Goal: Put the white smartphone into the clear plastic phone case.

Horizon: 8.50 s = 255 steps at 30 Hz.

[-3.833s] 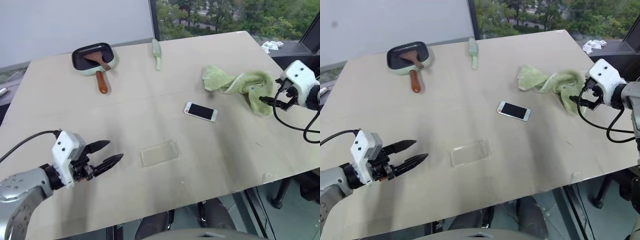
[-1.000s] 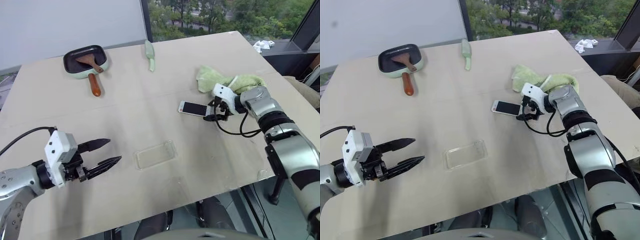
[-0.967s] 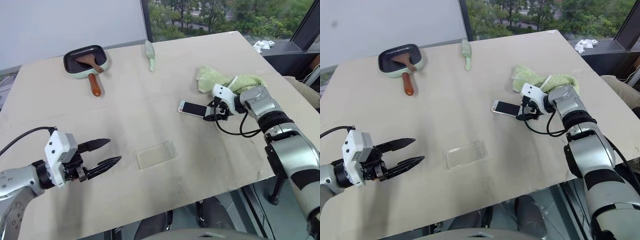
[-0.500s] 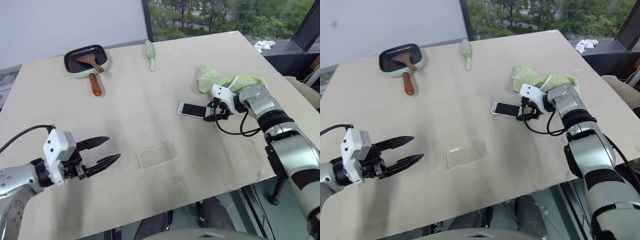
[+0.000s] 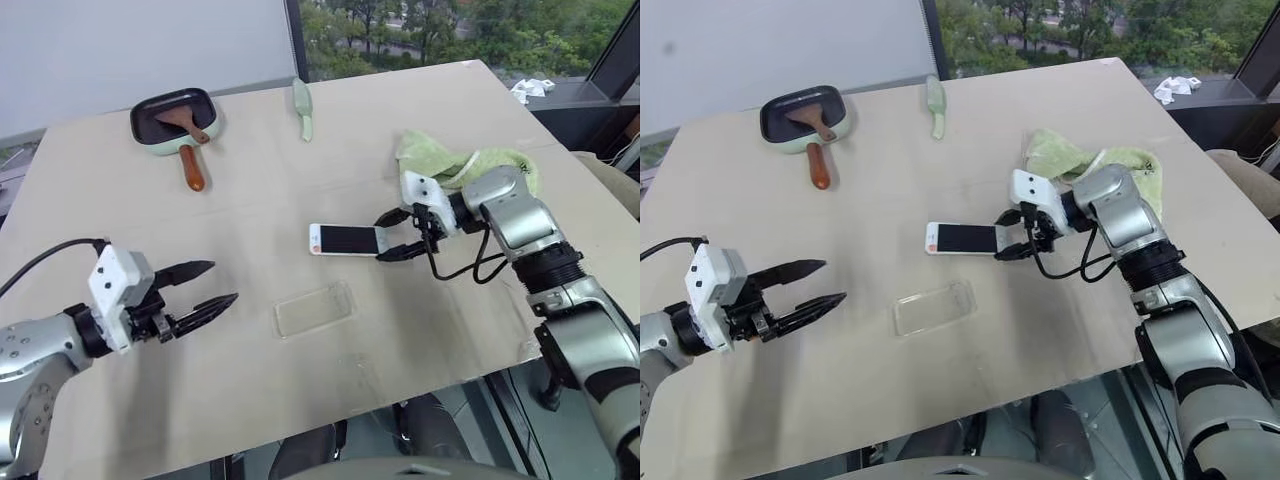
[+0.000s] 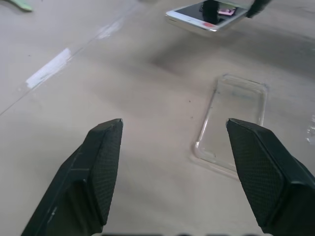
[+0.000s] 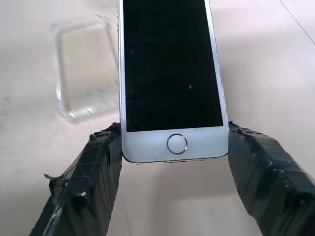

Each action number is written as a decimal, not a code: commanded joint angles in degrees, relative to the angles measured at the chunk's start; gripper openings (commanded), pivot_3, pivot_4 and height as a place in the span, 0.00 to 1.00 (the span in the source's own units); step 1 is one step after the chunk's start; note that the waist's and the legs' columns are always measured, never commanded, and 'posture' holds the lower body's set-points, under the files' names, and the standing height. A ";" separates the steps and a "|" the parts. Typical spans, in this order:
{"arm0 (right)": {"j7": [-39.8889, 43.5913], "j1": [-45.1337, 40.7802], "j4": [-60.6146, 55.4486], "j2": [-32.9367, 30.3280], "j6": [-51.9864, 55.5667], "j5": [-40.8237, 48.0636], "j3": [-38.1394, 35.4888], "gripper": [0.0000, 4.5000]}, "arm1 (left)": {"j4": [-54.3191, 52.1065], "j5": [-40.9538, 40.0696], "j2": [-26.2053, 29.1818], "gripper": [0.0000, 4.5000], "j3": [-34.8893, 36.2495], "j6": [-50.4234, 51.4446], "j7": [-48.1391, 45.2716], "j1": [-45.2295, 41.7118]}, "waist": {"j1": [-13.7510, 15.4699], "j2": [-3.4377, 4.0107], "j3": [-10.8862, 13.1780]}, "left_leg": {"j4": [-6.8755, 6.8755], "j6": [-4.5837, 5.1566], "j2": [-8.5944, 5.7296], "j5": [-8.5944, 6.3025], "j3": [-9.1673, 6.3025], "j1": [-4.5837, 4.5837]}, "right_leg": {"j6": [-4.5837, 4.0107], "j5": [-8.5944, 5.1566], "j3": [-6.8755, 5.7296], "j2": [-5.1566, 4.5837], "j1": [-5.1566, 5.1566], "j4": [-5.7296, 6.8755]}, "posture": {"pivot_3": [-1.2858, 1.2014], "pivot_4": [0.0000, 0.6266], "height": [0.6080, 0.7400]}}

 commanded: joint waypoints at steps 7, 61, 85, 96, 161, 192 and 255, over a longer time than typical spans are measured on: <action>-0.08 3.15 -12.98 -1.79 -1.33 -0.34 5.90 0.64 | -1.44 -1.81 0.90 0.77 -0.39 1.26 0.04 -2.14 | 0.09 -0.01 0.00 | 0.00 0.00 0.00 0.00 -0.03 -0.01 | 0.00 0.00 -0.05 0.00 0.00 -0.02 | 0.52 0.24 1.00; -5.90 3.30 -15.08 1.81 -1.21 -10.54 20.61 0.64 | 9.73 16.74 0.00 0.01 -31.40 -9.80 -6.21 -14.48 | 0.06 -0.06 -0.04 | 0.09 0.00 -0.03 0.00 -0.07 0.03 | 0.00 0.00 -0.11 0.00 0.01 0.10 | 0.52 0.24 1.00; -3.68 4.53 -16.87 1.16 0.55 -10.96 21.32 0.64 | 10.52 19.75 -3.75 0.01 -33.42 -4.19 5.75 -11.27 | 0.50 0.03 -0.35 | 0.10 0.00 -0.05 0.00 -0.07 0.19 | 0.00 0.00 -0.11 -0.01 0.09 0.12 | 0.52 0.24 1.00; -3.24 5.19 -18.59 0.80 1.37 -9.48 20.22 0.98 | 10.53 20.23 -4.97 0.00 -35.45 -3.93 7.95 -9.30 | 1.30 0.26 -0.84 | 0.10 0.00 -0.06 0.00 -0.07 0.25 | 0.01 0.00 -0.11 -0.02 0.14 0.12 | 0.52 0.24 1.00; -9.24 5.57 -26.84 -2.16 10.55 -11.53 21.28 0.02 | 7.27 11.85 -4.86 0.00 -29.66 -1.84 -0.28 -13.67 | 1.59 0.15 -0.61 | 0.08 0.01 -0.08 -0.01 -0.21 -0.02 | 0.01 0.00 -0.26 -0.06 0.08 -0.07 | 0.52 0.24 1.00; -18.46 24.63 -29.70 9.15 9.46 15.11 -5.12 0.02 | 3.56 5.54 -7.82 0.00 -25.13 0.88 2.50 -11.01 | 1.35 0.08 -0.57 | 0.03 -0.01 -0.02 -0.01 -0.28 -0.03 | 0.00 0.00 -0.11 -0.03 0.10 -0.09 | 0.52 0.24 1.00; -22.38 22.58 -12.99 -0.04 22.10 -6.85 24.81 0.02 | 6.63 14.06 -8.24 0.00 -30.48 -4.42 2.95 -7.37 | 1.25 0.68 -2.86 | -0.93 0.00 0.15 -0.33 -0.13 2.53 | 0.31 -0.33 -0.17 0.10 2.24 -0.49 | 0.52 0.24 1.00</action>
